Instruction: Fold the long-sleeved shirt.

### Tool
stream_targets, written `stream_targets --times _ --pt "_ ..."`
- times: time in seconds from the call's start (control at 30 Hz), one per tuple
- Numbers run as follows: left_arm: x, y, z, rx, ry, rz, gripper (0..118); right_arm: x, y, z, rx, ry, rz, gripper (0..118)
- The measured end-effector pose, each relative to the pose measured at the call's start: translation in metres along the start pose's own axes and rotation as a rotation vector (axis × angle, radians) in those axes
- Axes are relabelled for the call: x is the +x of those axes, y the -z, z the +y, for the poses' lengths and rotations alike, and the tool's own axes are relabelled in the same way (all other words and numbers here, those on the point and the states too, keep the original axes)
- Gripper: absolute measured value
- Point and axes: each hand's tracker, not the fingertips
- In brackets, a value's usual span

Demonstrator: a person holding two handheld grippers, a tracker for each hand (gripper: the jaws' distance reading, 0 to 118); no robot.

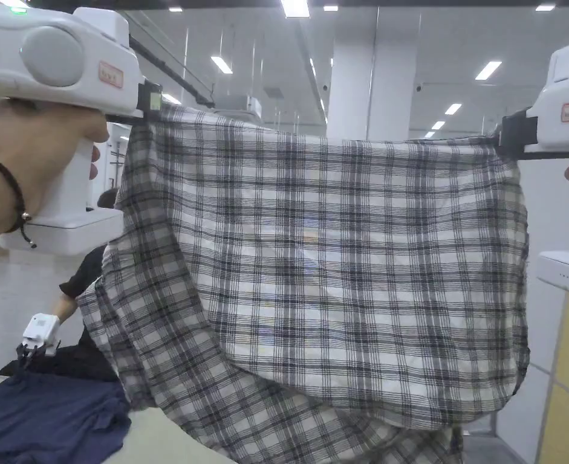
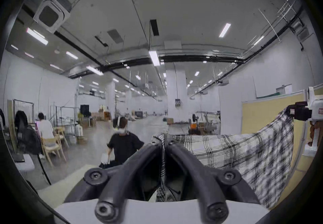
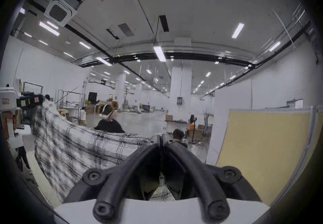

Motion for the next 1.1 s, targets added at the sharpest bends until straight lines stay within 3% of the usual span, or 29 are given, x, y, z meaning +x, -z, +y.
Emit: stream_targets --times 0.4,0.67,1.1 --pt "0.013 0.058 0.073 0.089 0.004 0.077 0 -0.004 0.049 0.101 0.056 -0.015 -0.127 0" --pt "0.014 0.113 0.040 0.074 -0.037 0.063 0 -0.006 0.101 0.078 0.029 -0.028 -0.152 0" --pt "0.033 0.266 -0.035 0.016 -0.042 0.062 0 0.006 0.266 0.003 -0.019 -0.015 -0.188 0"
